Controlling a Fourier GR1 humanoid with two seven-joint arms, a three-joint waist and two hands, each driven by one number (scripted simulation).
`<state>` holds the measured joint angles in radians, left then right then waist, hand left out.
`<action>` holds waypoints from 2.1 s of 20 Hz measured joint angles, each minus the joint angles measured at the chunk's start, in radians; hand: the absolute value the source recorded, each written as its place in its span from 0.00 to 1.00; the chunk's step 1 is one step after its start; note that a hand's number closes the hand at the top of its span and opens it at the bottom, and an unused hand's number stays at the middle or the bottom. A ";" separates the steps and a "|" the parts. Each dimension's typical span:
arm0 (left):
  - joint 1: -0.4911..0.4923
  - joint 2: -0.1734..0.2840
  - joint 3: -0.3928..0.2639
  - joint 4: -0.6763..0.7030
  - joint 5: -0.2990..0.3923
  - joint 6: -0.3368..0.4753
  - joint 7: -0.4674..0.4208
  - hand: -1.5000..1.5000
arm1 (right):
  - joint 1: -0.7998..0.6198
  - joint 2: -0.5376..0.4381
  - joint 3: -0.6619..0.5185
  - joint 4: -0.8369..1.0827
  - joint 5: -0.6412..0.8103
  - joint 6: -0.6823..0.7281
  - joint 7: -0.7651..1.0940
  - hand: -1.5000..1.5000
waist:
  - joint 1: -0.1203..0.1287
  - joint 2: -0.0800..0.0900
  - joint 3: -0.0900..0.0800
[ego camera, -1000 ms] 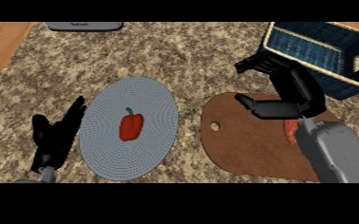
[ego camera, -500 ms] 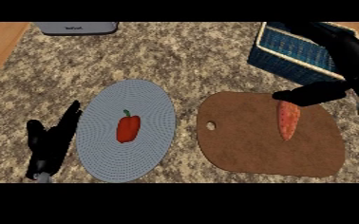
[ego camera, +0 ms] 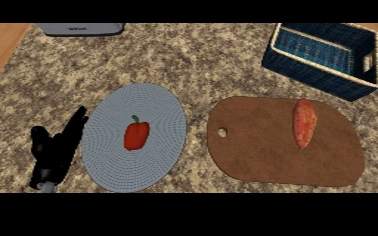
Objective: Pick the sweet potato from the cutting board and place it in the basket
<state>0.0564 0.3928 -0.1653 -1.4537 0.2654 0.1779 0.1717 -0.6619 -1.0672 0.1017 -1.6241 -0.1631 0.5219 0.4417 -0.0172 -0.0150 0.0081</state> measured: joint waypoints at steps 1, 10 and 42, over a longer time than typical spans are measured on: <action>-0.002 0.000 0.001 0.002 0.000 -0.002 0.001 0.50 | -0.011 -0.027 -0.001 0.008 -0.026 0.050 0.014 0.00 | 0.002 0.001 0.000; -0.003 -0.012 0.000 -0.009 -0.012 -0.006 0.014 0.50 | -0.019 -0.200 -0.037 0.076 -0.163 0.352 0.031 0.00 | 0.010 0.004 0.002; 0.010 -0.044 0.033 -0.016 -0.054 -0.045 0.028 0.50 | 0.272 0.142 0.050 -0.037 0.231 0.150 -0.061 0.00 | 0.020 0.006 0.006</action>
<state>0.0667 0.3492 -0.1324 -1.4702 0.2119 0.1333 0.1993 -0.3901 -0.9257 0.1515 -1.6609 0.0674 0.6717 0.3807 0.0026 -0.0089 0.0142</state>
